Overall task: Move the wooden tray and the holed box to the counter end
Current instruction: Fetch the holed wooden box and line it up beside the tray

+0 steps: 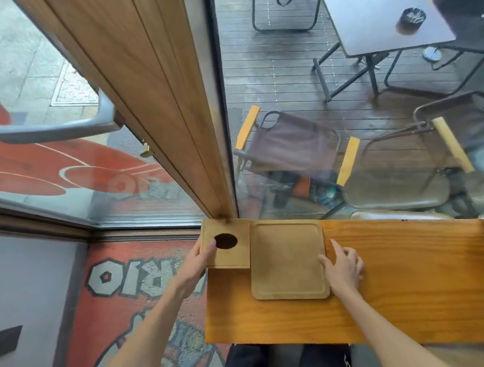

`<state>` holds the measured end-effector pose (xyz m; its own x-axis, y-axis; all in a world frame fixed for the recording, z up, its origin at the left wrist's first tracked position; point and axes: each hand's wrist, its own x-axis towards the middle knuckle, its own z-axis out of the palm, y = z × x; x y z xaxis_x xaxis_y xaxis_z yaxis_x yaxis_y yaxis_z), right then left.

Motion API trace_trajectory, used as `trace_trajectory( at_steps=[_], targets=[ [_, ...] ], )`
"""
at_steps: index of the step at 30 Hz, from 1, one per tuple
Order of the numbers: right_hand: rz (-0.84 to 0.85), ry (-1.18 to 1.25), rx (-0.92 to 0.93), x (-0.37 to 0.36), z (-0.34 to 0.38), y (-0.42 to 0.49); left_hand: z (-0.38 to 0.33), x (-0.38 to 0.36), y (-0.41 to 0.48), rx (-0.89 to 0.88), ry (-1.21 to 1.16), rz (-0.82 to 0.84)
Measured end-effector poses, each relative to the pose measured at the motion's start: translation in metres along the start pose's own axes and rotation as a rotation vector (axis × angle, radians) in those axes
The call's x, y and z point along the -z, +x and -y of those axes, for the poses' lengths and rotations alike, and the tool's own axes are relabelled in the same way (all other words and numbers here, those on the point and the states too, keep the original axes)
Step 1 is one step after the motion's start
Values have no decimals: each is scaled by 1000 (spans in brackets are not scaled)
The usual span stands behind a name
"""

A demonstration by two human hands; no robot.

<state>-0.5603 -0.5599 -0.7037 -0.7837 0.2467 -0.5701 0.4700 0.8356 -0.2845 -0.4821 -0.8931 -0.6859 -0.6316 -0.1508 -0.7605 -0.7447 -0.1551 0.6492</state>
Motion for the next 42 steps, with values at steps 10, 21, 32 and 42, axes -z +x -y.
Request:
trace_trajectory(
  at_steps=[10, 21, 32, 42],
  targets=[
    [-2, 103, 0, -3, -1, -2, 5, -17, 1, -28, 17, -58],
    [7, 82, -28, -5, 2, 3, 1, -18, 0, 9, -6, -134],
    [34, 40, 2, -5, 3, 0, 4, -5, 6, 62, -95, -82],
    [23, 44, -21, -4, 2, -1, 4, -11, -2, -38, -14, -52]
  ],
)
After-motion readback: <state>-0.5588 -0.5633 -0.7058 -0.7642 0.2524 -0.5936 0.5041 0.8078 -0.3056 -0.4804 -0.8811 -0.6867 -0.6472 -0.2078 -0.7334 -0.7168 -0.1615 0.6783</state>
